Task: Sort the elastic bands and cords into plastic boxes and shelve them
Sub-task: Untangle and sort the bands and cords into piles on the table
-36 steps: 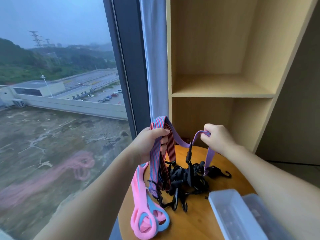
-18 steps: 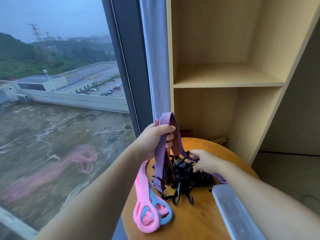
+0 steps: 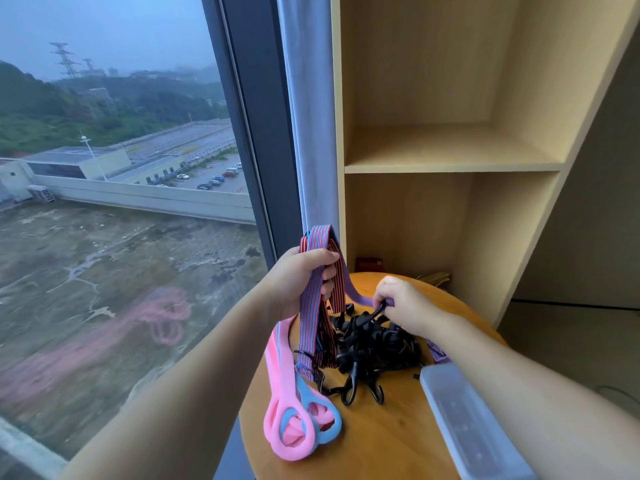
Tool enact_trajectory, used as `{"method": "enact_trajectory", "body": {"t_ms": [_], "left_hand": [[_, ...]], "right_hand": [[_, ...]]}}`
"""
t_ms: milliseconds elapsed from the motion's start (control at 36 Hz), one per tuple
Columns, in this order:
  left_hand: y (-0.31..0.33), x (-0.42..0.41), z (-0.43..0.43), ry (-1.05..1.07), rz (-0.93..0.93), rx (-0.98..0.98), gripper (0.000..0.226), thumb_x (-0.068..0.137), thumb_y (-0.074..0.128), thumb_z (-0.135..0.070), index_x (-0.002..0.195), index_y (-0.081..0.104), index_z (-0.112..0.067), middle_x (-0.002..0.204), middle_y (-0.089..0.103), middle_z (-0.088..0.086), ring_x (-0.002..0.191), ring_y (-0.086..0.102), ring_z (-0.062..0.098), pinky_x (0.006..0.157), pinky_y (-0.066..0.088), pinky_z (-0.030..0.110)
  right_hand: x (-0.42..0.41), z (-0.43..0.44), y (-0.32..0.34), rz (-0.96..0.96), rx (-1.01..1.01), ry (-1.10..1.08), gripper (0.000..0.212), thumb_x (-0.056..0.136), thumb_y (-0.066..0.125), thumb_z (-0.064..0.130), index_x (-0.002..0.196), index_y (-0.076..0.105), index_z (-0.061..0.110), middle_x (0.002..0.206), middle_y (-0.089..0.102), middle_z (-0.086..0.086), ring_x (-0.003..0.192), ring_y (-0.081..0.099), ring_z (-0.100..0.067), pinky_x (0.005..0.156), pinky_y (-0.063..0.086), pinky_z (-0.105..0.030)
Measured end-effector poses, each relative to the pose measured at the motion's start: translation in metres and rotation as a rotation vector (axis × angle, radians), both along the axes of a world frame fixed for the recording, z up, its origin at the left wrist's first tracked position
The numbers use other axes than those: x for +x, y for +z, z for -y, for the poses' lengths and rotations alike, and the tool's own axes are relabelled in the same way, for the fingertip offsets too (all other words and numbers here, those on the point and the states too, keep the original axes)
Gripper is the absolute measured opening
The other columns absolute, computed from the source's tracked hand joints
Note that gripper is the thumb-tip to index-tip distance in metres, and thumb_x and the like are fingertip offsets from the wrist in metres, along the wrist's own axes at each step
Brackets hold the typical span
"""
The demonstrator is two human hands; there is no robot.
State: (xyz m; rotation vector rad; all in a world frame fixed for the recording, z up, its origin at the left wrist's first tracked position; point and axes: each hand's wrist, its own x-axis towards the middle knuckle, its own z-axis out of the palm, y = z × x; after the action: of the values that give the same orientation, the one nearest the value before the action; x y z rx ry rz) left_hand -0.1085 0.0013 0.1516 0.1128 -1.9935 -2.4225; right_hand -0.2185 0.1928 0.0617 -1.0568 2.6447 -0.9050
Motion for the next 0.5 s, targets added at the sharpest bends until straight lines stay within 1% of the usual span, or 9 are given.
{"method": "enact_trajectory", "body": {"t_ms": [83, 139, 194, 250, 278, 333, 389, 444, 500], "left_hand": [[-0.001, -0.001, 0.0, 0.021, 0.003, -0.001, 0.033, 0.087, 0.056, -0.013, 0.055, 0.055, -0.02, 0.055, 0.042, 0.002, 0.044, 0.039, 0.017, 0.046, 0.036, 0.026], [-0.002, -0.002, 0.001, 0.038, 0.011, 0.01, 0.035, 0.09, 0.054, -0.01, 0.057, 0.055, -0.019, 0.055, 0.042, 0.002, 0.044, 0.038, 0.017, 0.046, 0.035, 0.026], [-0.001, -0.002, 0.0, 0.047, 0.014, 0.014, 0.032, 0.089, 0.055, -0.01, 0.058, 0.054, -0.019, 0.056, 0.041, 0.002, 0.045, 0.037, 0.017, 0.046, 0.035, 0.026], [-0.001, -0.002, 0.0, 0.048, 0.009, 0.01, 0.028, 0.084, 0.057, -0.013, 0.057, 0.056, -0.019, 0.056, 0.041, 0.002, 0.045, 0.038, 0.017, 0.045, 0.036, 0.027], [0.0, -0.002, 0.0, 0.048, 0.006, 0.004, 0.026, 0.082, 0.058, -0.014, 0.057, 0.056, -0.02, 0.056, 0.041, 0.002, 0.045, 0.038, 0.018, 0.046, 0.036, 0.027], [0.001, -0.002, 0.0, 0.05, 0.003, 0.0, 0.021, 0.081, 0.059, -0.015, 0.06, 0.056, -0.018, 0.057, 0.042, 0.003, 0.045, 0.039, 0.018, 0.047, 0.036, 0.027], [0.003, -0.001, 0.0, 0.056, -0.003, -0.004, 0.018, 0.084, 0.058, -0.014, 0.065, 0.054, -0.015, 0.057, 0.043, 0.002, 0.045, 0.039, 0.018, 0.048, 0.036, 0.027], [0.006, -0.001, 0.0, 0.057, -0.01, -0.001, 0.015, 0.082, 0.058, -0.014, 0.069, 0.051, -0.014, 0.056, 0.043, 0.002, 0.044, 0.039, 0.018, 0.047, 0.036, 0.026], [0.009, 0.001, -0.002, 0.047, -0.022, 0.01, 0.014, 0.078, 0.059, -0.015, 0.067, 0.051, -0.014, 0.055, 0.042, 0.001, 0.043, 0.038, 0.017, 0.045, 0.036, 0.026]], "right_hand": [[0.003, -0.002, 0.01, -0.06, -0.045, -0.012, 0.035, 0.085, 0.055, -0.01, 0.084, 0.068, 0.022, 0.091, 0.06, 0.003, 0.087, 0.06, -0.02, 0.081, 0.053, -0.04], [0.007, -0.002, 0.016, -0.013, -0.053, -0.018, 0.042, 0.086, 0.053, -0.012, 0.092, 0.067, 0.027, 0.087, 0.062, 0.005, 0.086, 0.061, -0.017, 0.08, 0.055, -0.032], [0.009, -0.003, 0.02, 0.058, -0.081, -0.013, 0.046, 0.086, 0.049, -0.016, 0.097, 0.069, 0.023, 0.087, 0.065, 0.003, 0.088, 0.063, -0.018, 0.084, 0.055, -0.028], [0.008, -0.003, 0.025, 0.081, -0.07, -0.012, 0.049, 0.084, 0.046, -0.019, 0.106, 0.071, 0.017, 0.098, 0.067, 0.002, 0.096, 0.063, -0.016, 0.092, 0.051, -0.028], [0.007, -0.004, 0.028, 0.075, -0.044, -0.015, 0.049, 0.085, 0.049, -0.017, 0.114, 0.07, 0.016, 0.105, 0.065, 0.002, 0.1, 0.061, -0.015, 0.095, 0.049, -0.028], [0.002, -0.008, 0.035, 0.09, -0.009, -0.055, 0.047, 0.085, 0.06, -0.01, 0.125, 0.065, 0.015, 0.111, 0.063, -0.002, 0.099, 0.061, -0.017, 0.093, 0.048, -0.027], [-0.005, -0.014, 0.043, 0.107, -0.013, -0.116, 0.039, 0.082, 0.071, 0.001, 0.119, 0.067, 0.013, 0.105, 0.067, -0.005, 0.093, 0.063, -0.017, 0.087, 0.047, -0.026], [-0.01, -0.02, 0.054, 0.096, -0.039, -0.15, 0.025, 0.079, 0.077, 0.008, 0.103, 0.072, 0.013, 0.091, 0.07, -0.004, 0.083, 0.062, -0.016, 0.078, 0.046, -0.026], [-0.015, -0.024, 0.065, 0.128, -0.142, -0.18, 0.024, 0.077, 0.081, 0.01, 0.099, 0.072, 0.012, 0.086, 0.07, -0.001, 0.077, 0.061, -0.012, 0.074, 0.046, -0.023]]}}
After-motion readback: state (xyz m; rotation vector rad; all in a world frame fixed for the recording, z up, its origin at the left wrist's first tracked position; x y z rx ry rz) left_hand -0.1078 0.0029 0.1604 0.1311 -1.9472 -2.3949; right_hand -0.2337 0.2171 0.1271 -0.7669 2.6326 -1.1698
